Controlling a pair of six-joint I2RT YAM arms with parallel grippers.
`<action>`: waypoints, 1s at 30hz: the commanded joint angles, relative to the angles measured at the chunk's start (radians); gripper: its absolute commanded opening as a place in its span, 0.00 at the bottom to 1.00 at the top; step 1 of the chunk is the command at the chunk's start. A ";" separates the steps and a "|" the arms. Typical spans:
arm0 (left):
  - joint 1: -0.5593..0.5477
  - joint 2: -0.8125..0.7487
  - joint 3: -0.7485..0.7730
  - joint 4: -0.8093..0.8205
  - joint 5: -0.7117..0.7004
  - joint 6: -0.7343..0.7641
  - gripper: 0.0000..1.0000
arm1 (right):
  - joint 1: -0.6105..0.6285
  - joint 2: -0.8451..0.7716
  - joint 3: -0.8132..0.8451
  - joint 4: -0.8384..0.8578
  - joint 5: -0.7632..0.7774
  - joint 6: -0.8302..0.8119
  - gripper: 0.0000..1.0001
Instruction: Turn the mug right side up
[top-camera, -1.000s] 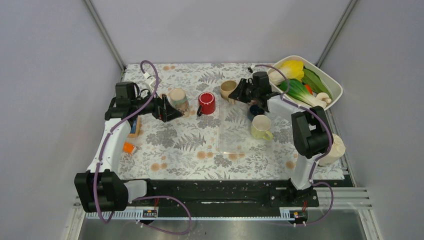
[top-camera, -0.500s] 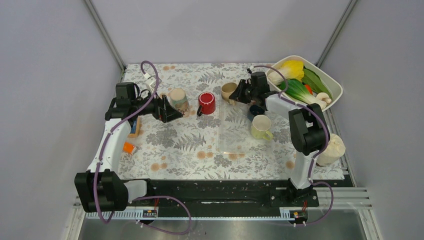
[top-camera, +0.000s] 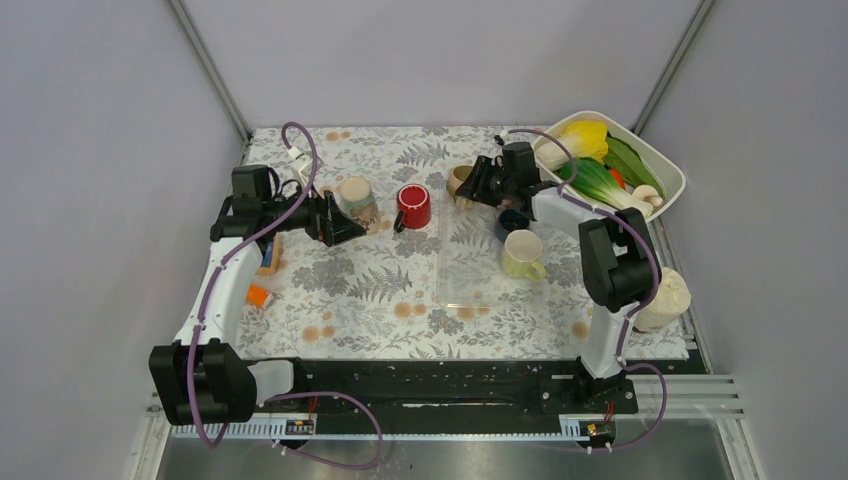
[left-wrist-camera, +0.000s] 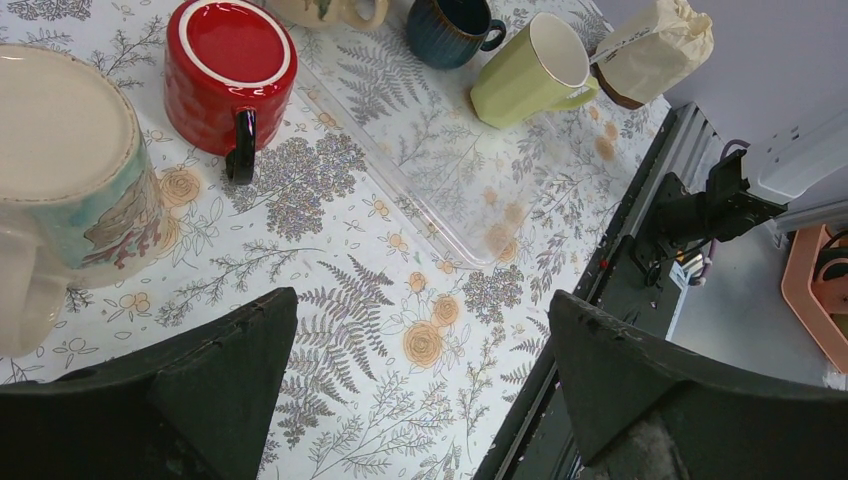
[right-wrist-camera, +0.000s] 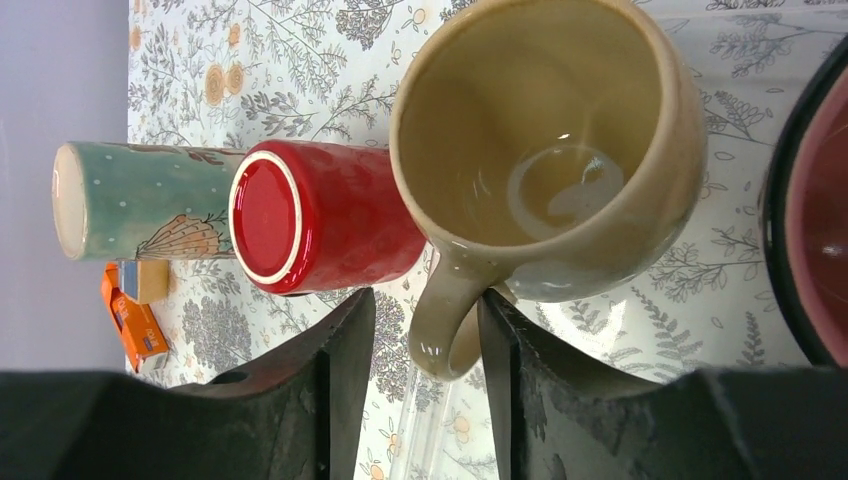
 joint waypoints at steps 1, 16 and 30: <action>0.002 -0.026 -0.002 0.029 0.045 0.020 0.99 | -0.001 -0.087 0.021 -0.012 0.048 -0.048 0.52; 0.002 -0.027 0.000 0.030 0.038 0.012 0.99 | 0.011 -0.123 0.029 -0.133 0.031 -0.165 0.54; -0.014 0.037 0.042 0.092 -0.353 0.162 0.99 | 0.051 -0.479 -0.087 -0.238 -0.221 -0.536 0.99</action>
